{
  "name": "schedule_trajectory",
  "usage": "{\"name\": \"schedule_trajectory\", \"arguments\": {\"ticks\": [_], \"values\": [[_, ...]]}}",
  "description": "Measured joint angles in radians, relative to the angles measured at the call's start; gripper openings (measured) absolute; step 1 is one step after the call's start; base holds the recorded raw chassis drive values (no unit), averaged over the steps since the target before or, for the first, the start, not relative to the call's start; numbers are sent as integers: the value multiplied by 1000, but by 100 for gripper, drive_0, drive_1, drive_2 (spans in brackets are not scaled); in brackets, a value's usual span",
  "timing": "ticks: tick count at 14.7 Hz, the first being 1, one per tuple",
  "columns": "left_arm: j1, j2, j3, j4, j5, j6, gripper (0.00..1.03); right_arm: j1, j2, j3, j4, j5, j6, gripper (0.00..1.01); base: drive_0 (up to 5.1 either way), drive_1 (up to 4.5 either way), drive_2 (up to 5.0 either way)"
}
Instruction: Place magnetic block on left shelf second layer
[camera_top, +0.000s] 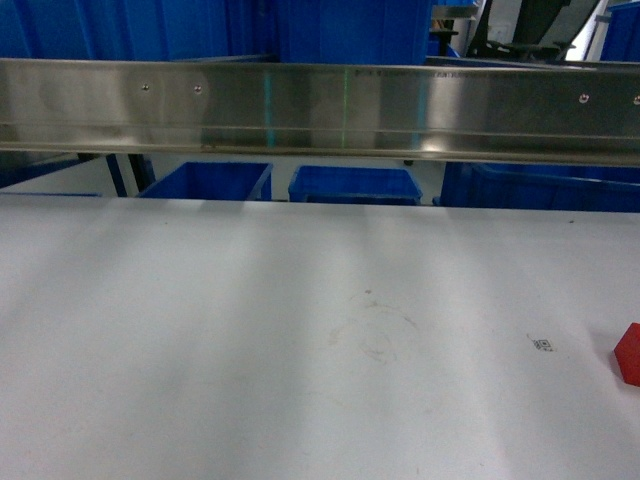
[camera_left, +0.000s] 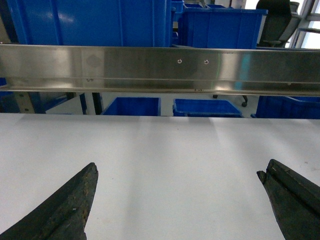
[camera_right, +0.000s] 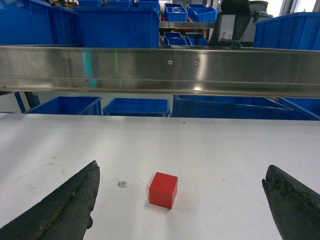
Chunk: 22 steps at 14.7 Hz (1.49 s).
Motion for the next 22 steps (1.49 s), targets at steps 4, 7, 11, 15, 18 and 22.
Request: {"name": "schedule_trajectory", "arguments": {"ticks": [4,7,11,15,18,22], "values": [[0,0,0,0,0,0,98,2,70,3,84,-6,43,98,0,0,0],[0,0,0,0,0,0,98,31,593,150,401,-61,246,98,0,0,0],[0,0,0,0,0,1,98,-1,1621,721,439,138,207,98,0,0,0],[0,0,0,0,0,1,98,-30,1633,602,546,176,110,98,0,0,0],[0,0,0,0,0,1,98,29,1670,539,558,184,109,98,0,0,0],[0,0,0,0,0,1,98,99,1727,517,618,214,141,98,0,0,0]]}}
